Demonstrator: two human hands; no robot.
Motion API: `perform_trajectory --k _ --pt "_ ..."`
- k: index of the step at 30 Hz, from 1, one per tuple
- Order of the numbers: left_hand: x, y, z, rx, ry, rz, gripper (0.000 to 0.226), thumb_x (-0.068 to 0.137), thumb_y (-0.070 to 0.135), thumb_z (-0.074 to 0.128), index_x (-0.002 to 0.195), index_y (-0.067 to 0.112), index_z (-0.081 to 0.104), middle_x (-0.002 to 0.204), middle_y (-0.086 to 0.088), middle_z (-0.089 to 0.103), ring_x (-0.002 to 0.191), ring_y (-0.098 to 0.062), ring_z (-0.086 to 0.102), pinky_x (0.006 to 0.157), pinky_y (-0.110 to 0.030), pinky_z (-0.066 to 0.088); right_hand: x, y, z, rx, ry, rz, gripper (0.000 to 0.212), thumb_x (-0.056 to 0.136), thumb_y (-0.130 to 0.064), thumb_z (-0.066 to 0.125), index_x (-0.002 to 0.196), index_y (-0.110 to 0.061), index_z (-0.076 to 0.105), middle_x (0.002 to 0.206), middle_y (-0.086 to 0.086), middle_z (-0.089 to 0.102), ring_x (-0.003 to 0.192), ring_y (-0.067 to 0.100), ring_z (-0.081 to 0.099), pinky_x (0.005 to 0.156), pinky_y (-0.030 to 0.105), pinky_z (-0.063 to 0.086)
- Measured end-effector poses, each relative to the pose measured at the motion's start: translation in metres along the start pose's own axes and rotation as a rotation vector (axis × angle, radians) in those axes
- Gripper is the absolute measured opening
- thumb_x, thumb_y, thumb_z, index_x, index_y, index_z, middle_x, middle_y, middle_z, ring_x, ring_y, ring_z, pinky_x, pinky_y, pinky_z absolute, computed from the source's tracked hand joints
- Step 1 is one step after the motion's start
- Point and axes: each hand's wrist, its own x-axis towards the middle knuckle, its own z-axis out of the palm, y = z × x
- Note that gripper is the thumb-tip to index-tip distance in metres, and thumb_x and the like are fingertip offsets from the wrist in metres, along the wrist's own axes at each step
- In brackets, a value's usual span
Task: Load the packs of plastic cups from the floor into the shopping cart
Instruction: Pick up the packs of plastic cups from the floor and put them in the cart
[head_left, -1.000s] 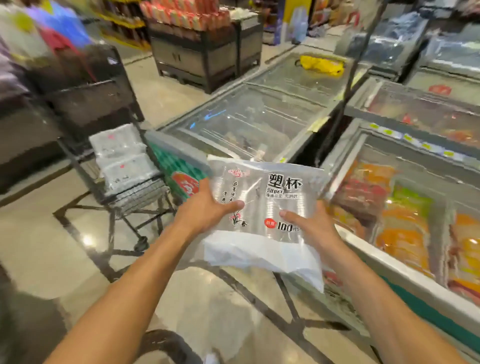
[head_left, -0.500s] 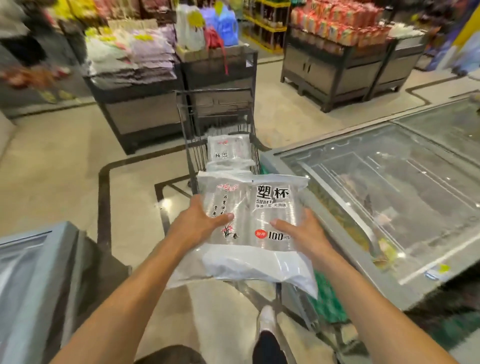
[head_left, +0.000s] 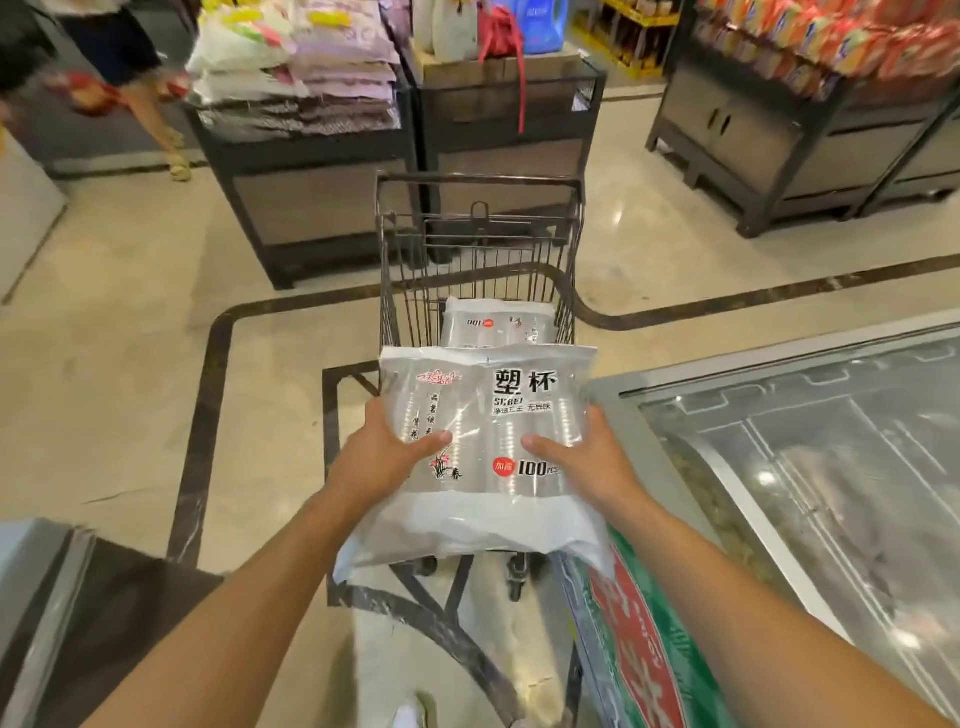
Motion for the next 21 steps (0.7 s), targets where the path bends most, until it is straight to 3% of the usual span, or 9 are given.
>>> perform_trajectory --k 4,8,14,18,21 --pt "0.097 -0.037 0.045 0.022 -0.021 -0.016 0.109 0.080 0.071 0.083 0.164 0.029 0.027 0.157 -0.002 0.053 0.135 -0.032 0.060 0.104 -0.042 0.049 0.097 0.053 0.026 -0.068 0.044 0.070 0.090 0.077 -0.043 0.095 0.147 -0.021 0.044 0.130 -0.006 0.065 0.121 0.021 0.064 0.100 0.038 0.050" --pt "0.165 -0.081 0.093 0.054 -0.059 -0.043 0.107 0.079 0.075 0.080 0.160 0.030 0.027 0.156 -0.002 0.055 0.131 -0.033 0.063 0.106 -0.047 0.052 0.154 0.104 0.046 -0.142 0.069 0.142 0.096 0.083 -0.041 0.091 0.157 -0.019 0.034 0.152 0.002 0.053 0.138 0.027 0.053 0.114 0.040 0.043" --pt "0.199 -0.122 0.142 0.033 -0.103 -0.104 0.121 0.076 0.080 0.079 0.164 0.023 0.018 0.159 -0.007 0.055 0.133 -0.035 0.062 0.110 -0.050 0.051 0.182 0.153 0.059 -0.281 0.130 0.254 0.105 0.084 -0.053 0.086 0.160 -0.009 0.028 0.160 0.014 0.047 0.144 0.035 0.048 0.117 0.044 0.040" --pt "0.205 -0.124 0.143 0.082 -0.118 -0.132 0.129 0.067 0.094 0.072 0.162 0.023 0.022 0.153 -0.007 0.060 0.124 -0.035 0.067 0.106 -0.053 0.055 0.178 0.157 0.070 -0.499 0.238 0.124 0.105 0.088 -0.057 0.080 0.162 -0.010 0.022 0.161 0.017 0.043 0.145 0.037 0.045 0.120 0.049 0.040" --pt "0.208 -0.125 0.144 0.186 -0.120 -0.171 0.148 0.047 0.113 0.055 0.163 0.026 0.025 0.156 -0.012 0.053 0.135 -0.037 0.059 0.109 -0.058 0.053 0.168 0.153 0.073 -0.812 0.301 -0.048 0.093 0.100 -0.052 0.065 0.165 -0.003 0.022 0.158 0.020 0.039 0.142 0.036 0.041 0.118 0.045 0.039"
